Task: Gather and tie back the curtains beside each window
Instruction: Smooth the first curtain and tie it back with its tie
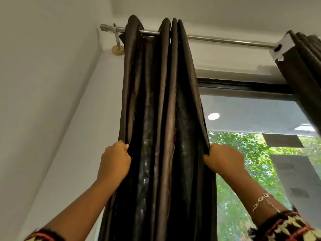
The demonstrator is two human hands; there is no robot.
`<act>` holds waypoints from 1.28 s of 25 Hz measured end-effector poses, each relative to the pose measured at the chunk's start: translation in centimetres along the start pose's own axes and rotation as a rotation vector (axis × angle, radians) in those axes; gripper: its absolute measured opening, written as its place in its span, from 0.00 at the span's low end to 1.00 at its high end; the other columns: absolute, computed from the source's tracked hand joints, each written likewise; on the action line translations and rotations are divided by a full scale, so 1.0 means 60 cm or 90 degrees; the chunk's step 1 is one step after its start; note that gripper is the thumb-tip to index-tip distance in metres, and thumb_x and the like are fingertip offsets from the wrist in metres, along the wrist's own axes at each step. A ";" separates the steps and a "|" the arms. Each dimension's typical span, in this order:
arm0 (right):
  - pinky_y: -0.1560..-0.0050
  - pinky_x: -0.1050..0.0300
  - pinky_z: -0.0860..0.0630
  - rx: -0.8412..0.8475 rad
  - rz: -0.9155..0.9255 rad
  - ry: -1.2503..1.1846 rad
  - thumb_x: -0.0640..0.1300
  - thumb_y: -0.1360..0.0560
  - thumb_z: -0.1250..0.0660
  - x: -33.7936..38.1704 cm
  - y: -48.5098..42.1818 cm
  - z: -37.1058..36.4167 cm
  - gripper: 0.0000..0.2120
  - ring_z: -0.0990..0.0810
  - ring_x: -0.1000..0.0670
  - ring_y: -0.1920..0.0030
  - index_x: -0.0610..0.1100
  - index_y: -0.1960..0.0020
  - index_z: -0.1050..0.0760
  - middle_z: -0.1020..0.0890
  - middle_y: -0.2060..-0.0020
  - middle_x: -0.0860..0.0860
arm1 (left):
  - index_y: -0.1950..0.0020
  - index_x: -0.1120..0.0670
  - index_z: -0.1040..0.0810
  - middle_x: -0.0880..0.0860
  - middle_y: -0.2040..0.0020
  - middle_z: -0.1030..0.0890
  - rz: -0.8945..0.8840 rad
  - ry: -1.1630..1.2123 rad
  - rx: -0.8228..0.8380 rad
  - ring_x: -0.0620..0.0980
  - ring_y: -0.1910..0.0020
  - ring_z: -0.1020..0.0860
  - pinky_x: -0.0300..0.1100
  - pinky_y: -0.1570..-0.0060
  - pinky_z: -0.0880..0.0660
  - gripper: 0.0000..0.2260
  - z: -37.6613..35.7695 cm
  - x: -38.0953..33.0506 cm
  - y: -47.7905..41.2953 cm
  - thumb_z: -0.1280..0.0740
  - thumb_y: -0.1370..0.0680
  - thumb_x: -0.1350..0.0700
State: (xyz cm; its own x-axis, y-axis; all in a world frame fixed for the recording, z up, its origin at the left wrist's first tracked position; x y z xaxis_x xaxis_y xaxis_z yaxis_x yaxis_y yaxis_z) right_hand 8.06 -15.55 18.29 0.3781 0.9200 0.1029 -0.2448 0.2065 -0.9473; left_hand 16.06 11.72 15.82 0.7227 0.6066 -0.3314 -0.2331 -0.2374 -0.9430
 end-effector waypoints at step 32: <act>0.72 0.59 0.38 0.065 -0.012 -0.134 0.54 0.25 0.38 -0.371 0.074 -0.073 0.15 0.29 0.46 0.69 0.43 0.60 0.26 0.31 0.74 0.51 | 0.33 0.56 0.32 0.58 0.49 0.22 0.086 0.142 0.203 0.57 0.49 0.23 0.50 0.49 0.24 0.16 -0.289 -0.354 0.347 0.43 0.21 0.59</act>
State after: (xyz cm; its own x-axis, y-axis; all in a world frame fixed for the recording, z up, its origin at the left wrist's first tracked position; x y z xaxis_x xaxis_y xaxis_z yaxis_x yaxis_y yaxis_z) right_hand 2.47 -36.58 10.43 0.1911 0.9628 0.1909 -0.3325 0.2465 -0.9103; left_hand 7.17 -19.26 3.73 0.7873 0.3982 -0.4709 -0.4998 -0.0351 -0.8654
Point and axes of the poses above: each hand's wrist, its own y-axis away from the middle knuckle, its own z-axis out of the back of the hand, x = y × z, the point moved 6 cm from there along -y, towards the middle knuckle
